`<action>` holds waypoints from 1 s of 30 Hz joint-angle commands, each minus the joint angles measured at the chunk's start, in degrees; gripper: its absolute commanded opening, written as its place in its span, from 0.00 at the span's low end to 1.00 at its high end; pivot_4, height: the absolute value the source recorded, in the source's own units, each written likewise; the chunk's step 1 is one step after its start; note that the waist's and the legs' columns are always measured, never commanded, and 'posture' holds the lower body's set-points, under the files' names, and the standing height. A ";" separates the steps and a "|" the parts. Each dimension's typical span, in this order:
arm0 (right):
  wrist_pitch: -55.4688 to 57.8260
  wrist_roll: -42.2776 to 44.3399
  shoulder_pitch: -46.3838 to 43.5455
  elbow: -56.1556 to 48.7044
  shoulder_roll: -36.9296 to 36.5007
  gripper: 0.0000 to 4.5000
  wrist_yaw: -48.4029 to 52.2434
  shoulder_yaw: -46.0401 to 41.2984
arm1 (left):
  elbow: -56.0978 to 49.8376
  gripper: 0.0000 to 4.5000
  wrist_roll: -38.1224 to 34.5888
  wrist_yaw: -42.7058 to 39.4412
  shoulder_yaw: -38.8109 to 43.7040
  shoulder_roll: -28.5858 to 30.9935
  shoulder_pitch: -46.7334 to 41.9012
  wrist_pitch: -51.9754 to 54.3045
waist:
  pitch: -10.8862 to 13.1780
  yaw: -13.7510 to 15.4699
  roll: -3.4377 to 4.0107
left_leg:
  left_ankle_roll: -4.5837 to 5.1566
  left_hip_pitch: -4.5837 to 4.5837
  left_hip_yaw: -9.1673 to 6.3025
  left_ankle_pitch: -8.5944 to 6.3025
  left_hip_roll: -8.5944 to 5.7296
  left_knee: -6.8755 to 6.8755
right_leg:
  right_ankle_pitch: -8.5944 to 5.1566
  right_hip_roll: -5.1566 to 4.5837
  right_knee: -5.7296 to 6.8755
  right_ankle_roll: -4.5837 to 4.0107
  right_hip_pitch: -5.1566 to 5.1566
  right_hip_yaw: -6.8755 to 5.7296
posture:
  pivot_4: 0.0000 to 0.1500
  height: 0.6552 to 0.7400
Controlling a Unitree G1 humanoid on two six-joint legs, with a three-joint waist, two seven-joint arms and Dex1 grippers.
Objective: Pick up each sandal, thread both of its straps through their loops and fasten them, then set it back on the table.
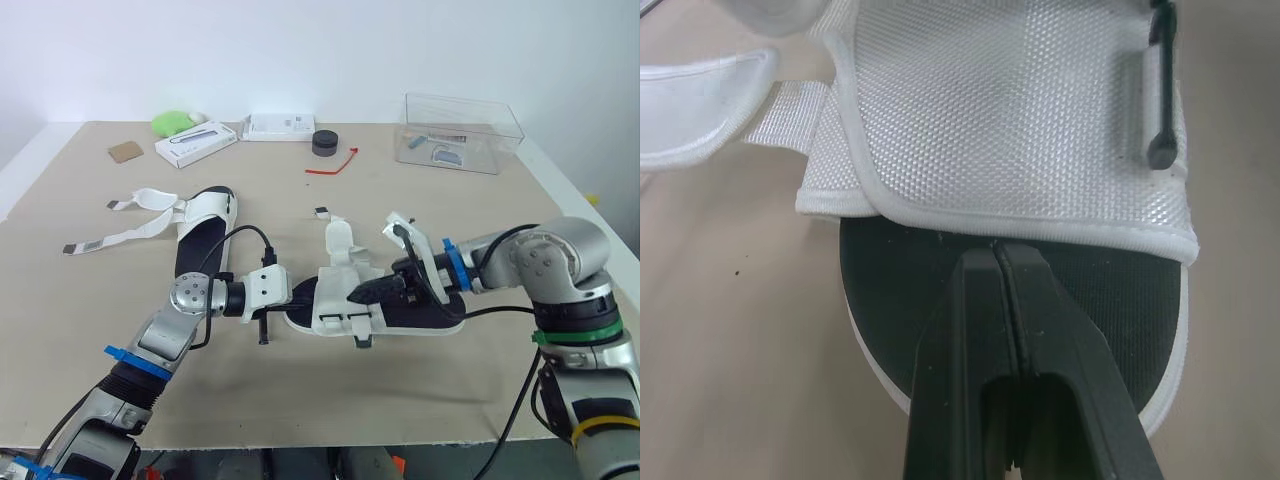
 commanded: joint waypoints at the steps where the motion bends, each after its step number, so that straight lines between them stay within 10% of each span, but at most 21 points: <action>1: 0.31 0.83 1.54 -3.77 0.20 0.01 -1.64 -2.35 | 1.66 0.00 1.95 -0.99 -1.67 1.05 1.30 0.96 | -0.01 0.00 0.01 | 0.00 0.01 0.00 0.01 0.00 0.00 | 0.01 0.00 0.01 -0.02 0.00 0.00 | 1.00 1.00; 8: -0.28 2.63 5.24 -9.32 0.52 0.01 -2.73 -5.54 | 2.09 0.00 2.02 -1.35 -1.88 0.86 0.89 0.88 | -0.06 0.03 0.03 | -0.01 0.01 -0.05 0.01 0.02 0.00 | 0.01 0.06 0.00 -0.02 0.03 -0.03 | 1.00 1.00; 20: -0.15 15.51 6.08 -8.65 -14.26 0.99 14.04 -10.80 | 2.46 0.00 2.02 -1.75 -2.31 0.71 0.36 0.58 | -0.05 0.17 0.05 | 0.00 0.00 -0.07 0.01 0.00 0.01 | 0.00 0.05 -0.06 -0.01 0.05 -0.21 | 1.00 1.00; 30: -5.48 9.85 17.24 -11.18 -7.44 0.99 1.81 -9.01 | 3.67 0.00 2.09 -2.24 -2.67 0.08 -0.48 0.02 | -0.16 0.13 0.03 | -0.03 0.06 -0.06 0.04 0.03 0.11 | 0.00 0.11 -0.04 0.04 0.12 -0.15 | 1.00 1.00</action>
